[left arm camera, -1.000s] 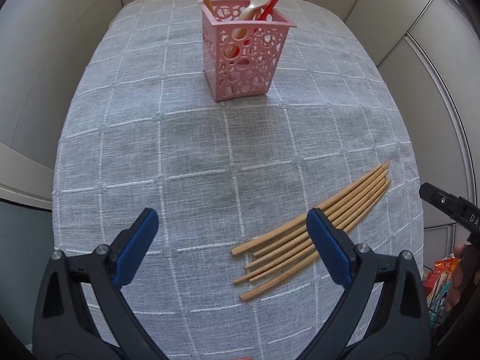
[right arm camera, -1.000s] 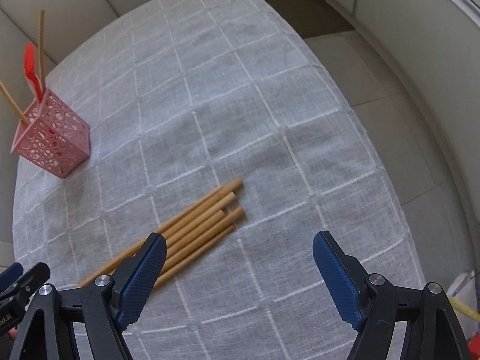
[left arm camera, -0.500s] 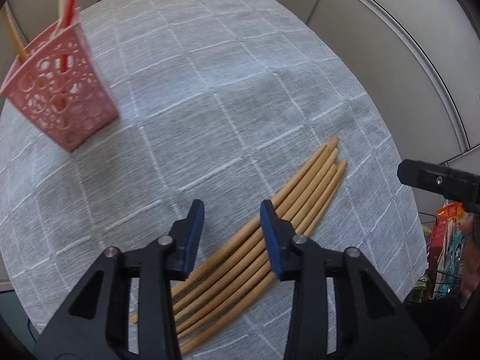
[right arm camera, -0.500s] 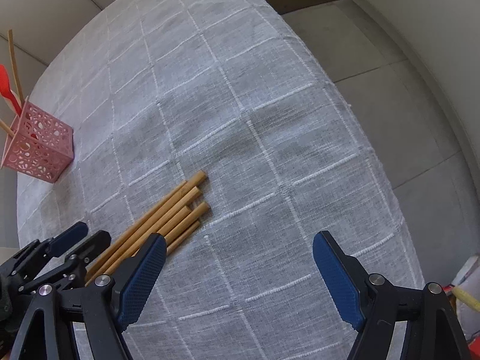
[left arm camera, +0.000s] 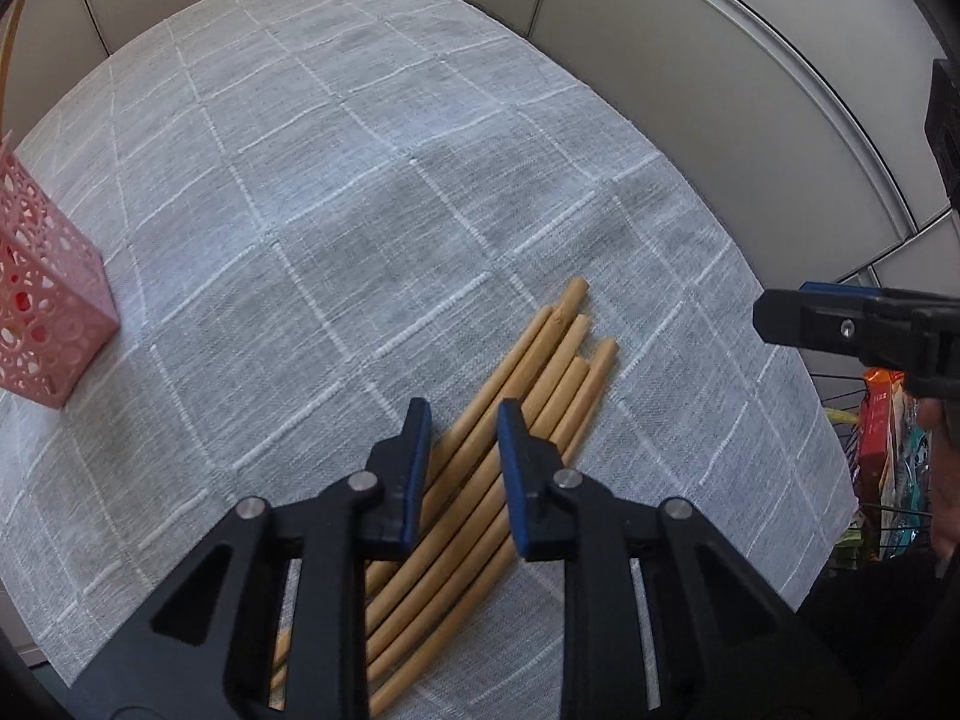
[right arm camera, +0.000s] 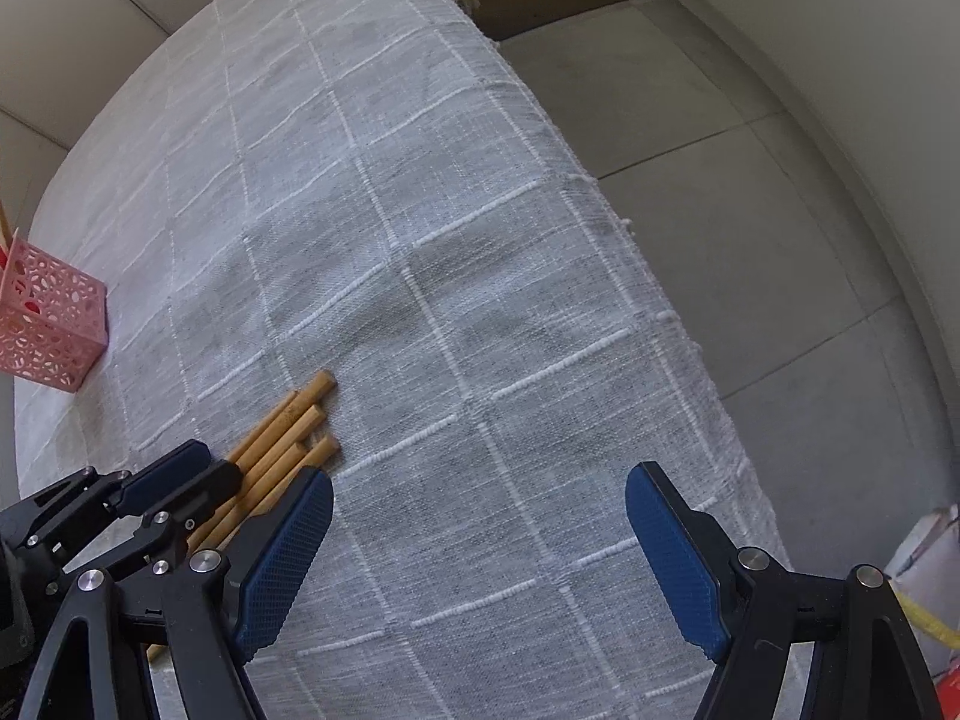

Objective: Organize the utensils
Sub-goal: 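Move the left gripper to the chopstick bundle and close on it, then grasp one wooden chopstick with the left gripper while the right gripper grasps another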

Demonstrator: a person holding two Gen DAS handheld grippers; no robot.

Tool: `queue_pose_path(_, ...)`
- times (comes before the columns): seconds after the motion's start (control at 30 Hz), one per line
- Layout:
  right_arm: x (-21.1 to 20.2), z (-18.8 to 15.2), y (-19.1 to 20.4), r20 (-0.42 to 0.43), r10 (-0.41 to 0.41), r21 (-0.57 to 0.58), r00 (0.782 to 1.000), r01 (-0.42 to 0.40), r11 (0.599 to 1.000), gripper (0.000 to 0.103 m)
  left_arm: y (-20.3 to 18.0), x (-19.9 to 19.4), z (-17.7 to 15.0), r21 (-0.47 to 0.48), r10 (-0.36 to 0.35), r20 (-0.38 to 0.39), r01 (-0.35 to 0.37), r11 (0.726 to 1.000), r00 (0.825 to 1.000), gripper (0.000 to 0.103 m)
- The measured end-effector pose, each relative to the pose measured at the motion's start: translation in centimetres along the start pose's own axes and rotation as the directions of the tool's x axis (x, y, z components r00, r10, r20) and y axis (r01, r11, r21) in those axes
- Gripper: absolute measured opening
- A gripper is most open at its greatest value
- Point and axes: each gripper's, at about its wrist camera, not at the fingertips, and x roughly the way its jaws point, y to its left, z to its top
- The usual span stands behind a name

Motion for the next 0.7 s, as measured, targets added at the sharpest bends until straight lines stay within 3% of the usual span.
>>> queue_pose_path(0.3, 0.7, -0.1, 0.1, -0.031, 0.004, -0.001, 1.0, -0.004, 1.0, 0.084, 0.8, 0.5, 1.3, -0.109, 0.037, 0.018, -0.035, 0.993, 0.999, 0.025)
queue_pose_path(0.4, 0.9, -0.1, 0.3, -0.035, 0.001, -0.002, 0.999, -0.001, 1.0, 0.084, 2.7, -0.4, 0.4, -0.243, 0.05, -0.015, -0.052, 0.969, 0.999, 0.023)
queue_pose_path(0.5, 1.0, 0.0, 0.5, -0.032, -0.001, -0.001, 0.999, 0.001, 1.0, 0.084, 4.6, -0.8, -0.4, -0.369, 0.012, -0.068, -0.036, 0.929, 0.998, 0.022)
queue_pose_path(0.6, 1.1, 0.0, 0.6, -0.036, -0.002, 0.0, 0.999, 0.002, 1.0, 0.084, 5.5, -1.2, -0.8, -0.393, -0.046, -0.066, 0.016, 0.919, 0.997, 0.02)
queue_pose_path(0.7, 1.1, -0.1, 0.8, -0.038, 0.007, 0.001, 0.999, -0.007, 1.0, 0.084, 6.1, -2.3, -0.8, -0.38, -0.04, -0.024, 0.028, 0.924, 0.999, 0.02)
